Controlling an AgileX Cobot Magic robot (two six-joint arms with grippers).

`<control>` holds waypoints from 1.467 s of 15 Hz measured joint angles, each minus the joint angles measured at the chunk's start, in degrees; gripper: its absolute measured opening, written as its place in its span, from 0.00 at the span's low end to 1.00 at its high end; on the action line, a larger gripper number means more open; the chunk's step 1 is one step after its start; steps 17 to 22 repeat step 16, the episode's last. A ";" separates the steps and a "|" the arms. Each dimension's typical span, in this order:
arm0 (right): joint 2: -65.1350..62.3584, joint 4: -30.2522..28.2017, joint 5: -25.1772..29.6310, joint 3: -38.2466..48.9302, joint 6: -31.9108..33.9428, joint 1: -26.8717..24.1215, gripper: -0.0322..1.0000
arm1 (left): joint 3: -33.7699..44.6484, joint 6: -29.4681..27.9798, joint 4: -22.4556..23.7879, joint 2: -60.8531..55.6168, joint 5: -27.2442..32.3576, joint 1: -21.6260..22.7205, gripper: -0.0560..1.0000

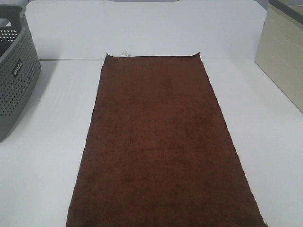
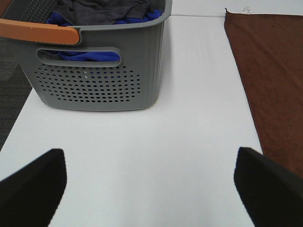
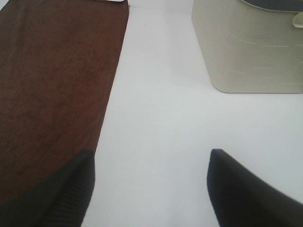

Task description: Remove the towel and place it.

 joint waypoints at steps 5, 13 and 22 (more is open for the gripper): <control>0.00 0.00 0.00 0.00 0.06 0.00 0.67 | 0.00 0.00 0.00 0.00 -0.06 -3.55 0.89; 0.00 0.00 0.00 0.00 0.06 0.00 0.67 | 0.00 0.00 0.00 0.00 -0.06 -3.55 0.89; 0.00 0.00 0.00 0.00 0.06 0.00 0.67 | 0.00 0.00 0.00 0.00 -0.06 -3.55 0.89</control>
